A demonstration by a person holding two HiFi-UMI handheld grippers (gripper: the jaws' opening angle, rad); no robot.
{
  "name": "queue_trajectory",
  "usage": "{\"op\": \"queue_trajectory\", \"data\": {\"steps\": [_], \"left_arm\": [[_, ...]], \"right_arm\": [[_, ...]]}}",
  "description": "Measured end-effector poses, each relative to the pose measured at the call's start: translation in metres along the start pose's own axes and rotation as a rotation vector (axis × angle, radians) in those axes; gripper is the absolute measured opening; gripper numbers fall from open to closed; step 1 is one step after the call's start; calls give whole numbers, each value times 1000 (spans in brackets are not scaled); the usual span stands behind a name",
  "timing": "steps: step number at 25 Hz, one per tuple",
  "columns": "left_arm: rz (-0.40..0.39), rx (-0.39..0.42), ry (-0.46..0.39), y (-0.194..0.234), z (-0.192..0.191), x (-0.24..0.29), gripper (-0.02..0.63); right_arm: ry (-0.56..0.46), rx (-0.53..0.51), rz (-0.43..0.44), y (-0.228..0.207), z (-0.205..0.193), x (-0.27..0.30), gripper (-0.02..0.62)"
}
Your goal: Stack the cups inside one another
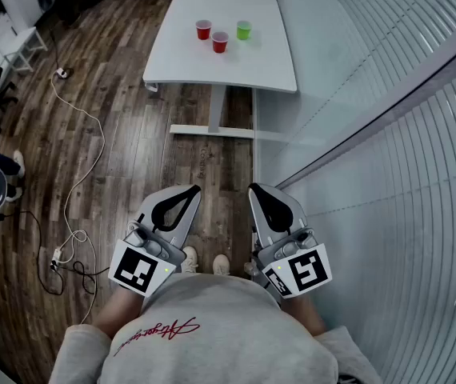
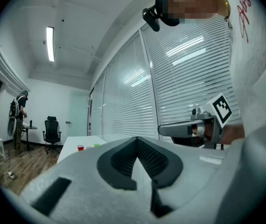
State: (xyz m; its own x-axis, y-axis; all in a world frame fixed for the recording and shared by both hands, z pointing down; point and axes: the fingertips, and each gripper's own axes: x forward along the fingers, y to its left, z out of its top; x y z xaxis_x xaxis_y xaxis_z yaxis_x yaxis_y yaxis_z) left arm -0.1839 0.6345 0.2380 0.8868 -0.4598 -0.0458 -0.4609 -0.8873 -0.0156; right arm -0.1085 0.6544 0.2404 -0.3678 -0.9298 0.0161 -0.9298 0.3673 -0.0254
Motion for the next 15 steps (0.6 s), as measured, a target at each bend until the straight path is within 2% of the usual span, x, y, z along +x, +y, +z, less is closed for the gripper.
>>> {"op": "queue_trajectory", "data": {"steps": [7,15], "left_arm": [[0,1,-2,2,2,-3,-6],[-2,4,1,5,-1,-10,-6]], "right_arm": [[5,0,5,6,1,1,-2],[39,17,62,35,-12,8,-1]]}}
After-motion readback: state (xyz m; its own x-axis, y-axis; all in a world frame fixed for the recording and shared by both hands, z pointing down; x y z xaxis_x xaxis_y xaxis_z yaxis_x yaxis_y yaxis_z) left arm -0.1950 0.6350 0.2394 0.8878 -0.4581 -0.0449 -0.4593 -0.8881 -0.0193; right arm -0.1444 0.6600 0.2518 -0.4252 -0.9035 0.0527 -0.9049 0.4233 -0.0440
